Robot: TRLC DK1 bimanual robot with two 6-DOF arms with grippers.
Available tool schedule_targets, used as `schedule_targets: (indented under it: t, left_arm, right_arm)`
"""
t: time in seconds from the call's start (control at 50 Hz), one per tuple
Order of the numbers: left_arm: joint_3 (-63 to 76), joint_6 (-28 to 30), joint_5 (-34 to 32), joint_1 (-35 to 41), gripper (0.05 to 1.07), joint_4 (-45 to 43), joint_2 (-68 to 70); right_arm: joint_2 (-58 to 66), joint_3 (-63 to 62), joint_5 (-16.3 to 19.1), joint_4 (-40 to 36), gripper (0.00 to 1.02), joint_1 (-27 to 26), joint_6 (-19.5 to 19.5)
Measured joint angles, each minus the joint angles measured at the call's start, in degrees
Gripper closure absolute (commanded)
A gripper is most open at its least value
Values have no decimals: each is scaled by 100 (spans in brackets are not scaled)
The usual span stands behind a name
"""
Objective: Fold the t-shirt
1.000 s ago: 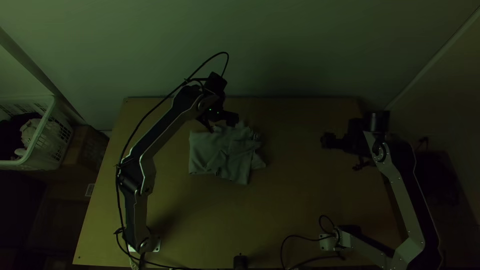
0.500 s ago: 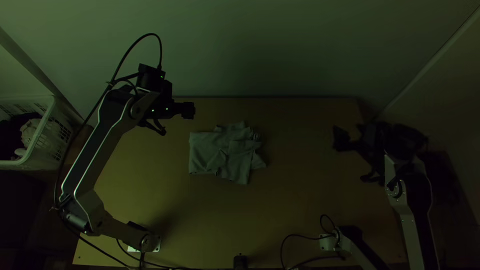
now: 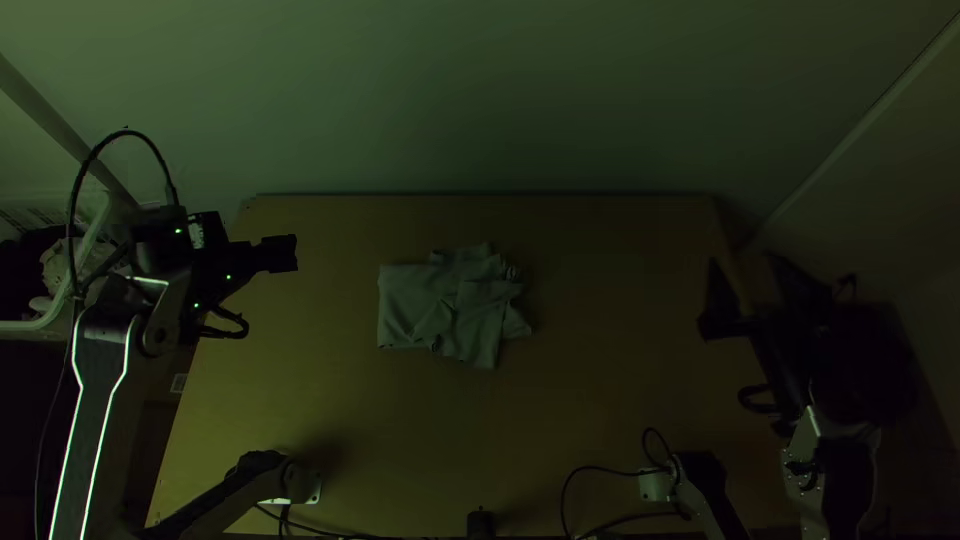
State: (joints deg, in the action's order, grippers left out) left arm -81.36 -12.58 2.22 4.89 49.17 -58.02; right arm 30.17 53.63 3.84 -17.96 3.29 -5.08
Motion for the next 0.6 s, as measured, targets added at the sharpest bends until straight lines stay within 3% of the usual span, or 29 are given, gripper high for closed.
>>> schedule_targets:
  t: [0.6]
  left_arm:
    - [3165, 625, 0, -1510, 9, -2461, 2909]
  right_arm:
    - [-2490, -2046, -39, 2804, 4, -229, 203]
